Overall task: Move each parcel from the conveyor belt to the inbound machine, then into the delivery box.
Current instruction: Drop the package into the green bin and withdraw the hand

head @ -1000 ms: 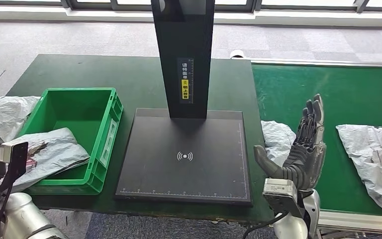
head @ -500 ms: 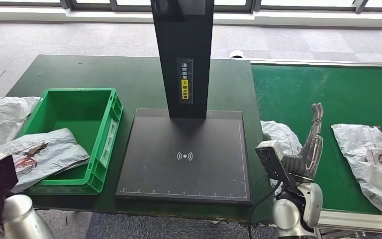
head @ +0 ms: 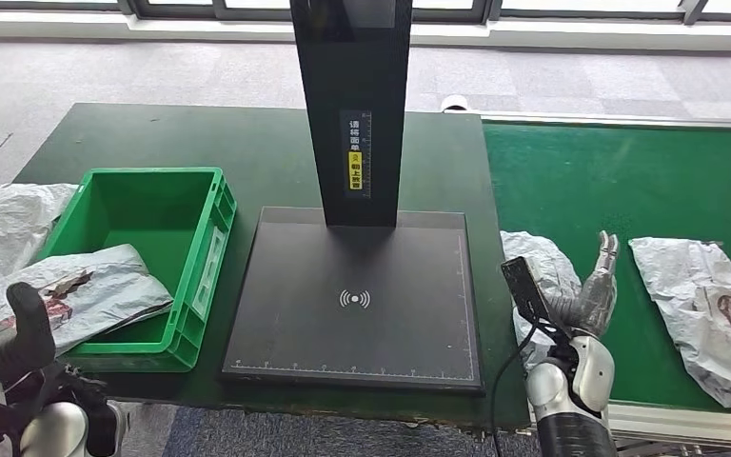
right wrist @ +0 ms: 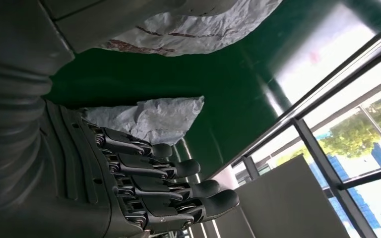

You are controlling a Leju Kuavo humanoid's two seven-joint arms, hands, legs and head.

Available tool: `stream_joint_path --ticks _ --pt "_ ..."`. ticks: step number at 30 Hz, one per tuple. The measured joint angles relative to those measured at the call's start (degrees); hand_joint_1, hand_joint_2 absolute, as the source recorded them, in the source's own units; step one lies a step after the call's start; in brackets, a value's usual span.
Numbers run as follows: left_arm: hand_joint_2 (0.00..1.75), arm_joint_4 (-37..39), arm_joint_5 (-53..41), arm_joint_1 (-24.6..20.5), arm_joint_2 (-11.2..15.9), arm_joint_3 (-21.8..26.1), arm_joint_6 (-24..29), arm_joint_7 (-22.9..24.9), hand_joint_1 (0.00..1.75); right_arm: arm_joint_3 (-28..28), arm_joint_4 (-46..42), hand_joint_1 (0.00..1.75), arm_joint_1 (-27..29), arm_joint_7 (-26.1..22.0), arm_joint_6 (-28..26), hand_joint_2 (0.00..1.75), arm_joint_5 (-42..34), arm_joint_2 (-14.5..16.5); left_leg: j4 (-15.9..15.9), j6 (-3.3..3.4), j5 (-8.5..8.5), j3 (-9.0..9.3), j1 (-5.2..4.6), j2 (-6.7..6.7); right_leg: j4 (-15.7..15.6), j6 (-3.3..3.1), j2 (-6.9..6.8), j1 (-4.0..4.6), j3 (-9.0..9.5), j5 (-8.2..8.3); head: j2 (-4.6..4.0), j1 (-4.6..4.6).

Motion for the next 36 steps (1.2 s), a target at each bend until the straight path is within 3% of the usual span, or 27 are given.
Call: stream_joint_path --ticks 7,21,29,36 --pt "1.75 -2.38 0.51 1.59 0.75 -2.99 -0.59 0.00 0.00 -1.39 4.82 0.00 -1.20 0.81 -0.12 1.75 0.43 -0.84 0.00 0.00 0.00 0.01 0.00 0.00 0.00 0.00 0.01 0.01 0.00 0.00 0.00 0.00" --pt "1.75 -3.11 0.51 2.20 1.06 -4.04 -0.62 0.00 0.00 -2.05 7.33 0.00 -1.74 1.05 -0.01 1.75 0.60 -1.18 0.00 0.01 0.00 0.01 0.00 0.00 0.00 0.00 0.00 -0.03 0.00 0.00 0.01 0.00" --pt "1.75 -3.15 -1.32 2.21 1.31 -5.03 -0.82 0.00 0.00 -2.52 13.76 0.00 -4.20 4.13 8.05 1.75 0.15 -2.12 0.00 0.01 0.00 0.02 0.00 0.00 0.00 0.00 0.00 -0.03 0.02 0.01 0.01 0.00" --pt "1.75 -3.95 -2.15 2.70 1.61 -6.70 -0.41 0.00 0.00 -2.59 20.52 0.00 -6.14 6.22 10.06 1.75 1.57 -3.15 0.00 0.01 0.00 0.02 0.00 0.00 0.00 0.00 0.00 -0.03 0.01 0.00 0.00 0.00"
